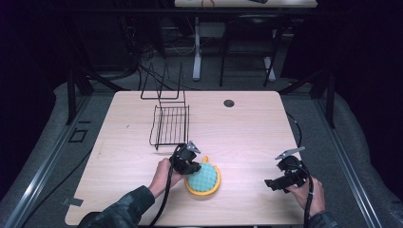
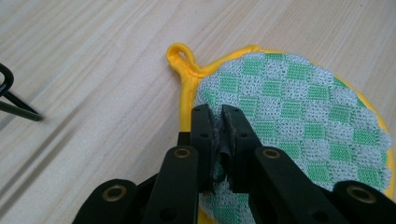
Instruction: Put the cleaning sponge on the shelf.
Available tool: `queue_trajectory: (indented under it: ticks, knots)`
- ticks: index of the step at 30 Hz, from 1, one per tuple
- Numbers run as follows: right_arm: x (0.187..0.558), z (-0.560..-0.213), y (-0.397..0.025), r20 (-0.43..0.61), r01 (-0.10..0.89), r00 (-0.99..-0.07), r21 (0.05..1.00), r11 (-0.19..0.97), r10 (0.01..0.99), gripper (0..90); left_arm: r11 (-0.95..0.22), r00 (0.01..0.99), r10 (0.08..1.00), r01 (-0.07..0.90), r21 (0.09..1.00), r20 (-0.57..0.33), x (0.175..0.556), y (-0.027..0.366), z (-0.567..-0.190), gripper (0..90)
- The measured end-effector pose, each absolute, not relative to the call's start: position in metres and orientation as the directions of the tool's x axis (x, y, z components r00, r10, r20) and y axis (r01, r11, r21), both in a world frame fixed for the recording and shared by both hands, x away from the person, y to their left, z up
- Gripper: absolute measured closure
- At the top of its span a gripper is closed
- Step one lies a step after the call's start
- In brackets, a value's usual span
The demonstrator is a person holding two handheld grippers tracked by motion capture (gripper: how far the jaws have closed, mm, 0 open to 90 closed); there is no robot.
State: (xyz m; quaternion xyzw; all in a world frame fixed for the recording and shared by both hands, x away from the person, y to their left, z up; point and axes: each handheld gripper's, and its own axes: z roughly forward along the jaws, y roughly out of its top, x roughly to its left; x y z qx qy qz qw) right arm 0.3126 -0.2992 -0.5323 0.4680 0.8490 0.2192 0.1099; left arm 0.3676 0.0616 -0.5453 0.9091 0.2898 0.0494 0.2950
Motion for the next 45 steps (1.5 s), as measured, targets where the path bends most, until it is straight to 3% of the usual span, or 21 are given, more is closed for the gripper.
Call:
queue_trajectory:
  ticks: [45]
  knots:
    - [0.312, -0.533, -0.299, 0.033, 0.742, -0.553, 0.475, 0.473, 0.833, 3.5, -0.54, 0.816, 0.56, 0.489, 0.685, -0.141, 0.365, 0.1, -0.499, 86.8]
